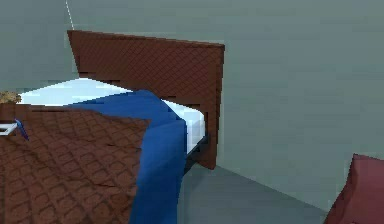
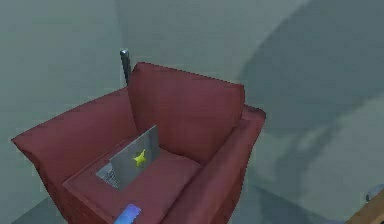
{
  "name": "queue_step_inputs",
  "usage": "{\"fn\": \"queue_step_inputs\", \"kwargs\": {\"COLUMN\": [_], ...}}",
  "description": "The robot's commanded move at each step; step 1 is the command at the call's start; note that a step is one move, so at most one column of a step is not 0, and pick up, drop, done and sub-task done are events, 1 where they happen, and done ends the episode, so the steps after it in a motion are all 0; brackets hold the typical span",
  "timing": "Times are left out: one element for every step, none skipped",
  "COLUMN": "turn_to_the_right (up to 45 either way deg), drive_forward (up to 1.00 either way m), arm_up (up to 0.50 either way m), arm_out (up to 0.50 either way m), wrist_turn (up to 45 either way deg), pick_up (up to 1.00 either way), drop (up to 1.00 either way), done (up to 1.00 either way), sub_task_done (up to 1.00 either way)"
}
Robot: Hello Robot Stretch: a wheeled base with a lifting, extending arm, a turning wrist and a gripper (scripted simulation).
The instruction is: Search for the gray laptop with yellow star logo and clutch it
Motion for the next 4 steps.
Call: {"fn": "queue_step_inputs", "kwargs": {"turn_to_the_right": [-18.0, 0.0, 0.0, 0.0], "drive_forward": [0.00, 0.00, 0.00, 0.00], "arm_up": [0.00, 0.50, 0.26, 0.00], "arm_out": [0.00, 0.00, 0.00, 0.48], "wrist_turn": [0.0, 0.0, 0.0, 0.0], "pick_up": [0.00, 0.00, 0.00, 0.00], "drop": [0.00, 0.00, 0.00, 0.00], "done": [0.00, 0.00, 0.00, 0.00], "sub_task_done": [0.00, 0.00, 0.00, 0.00]}}
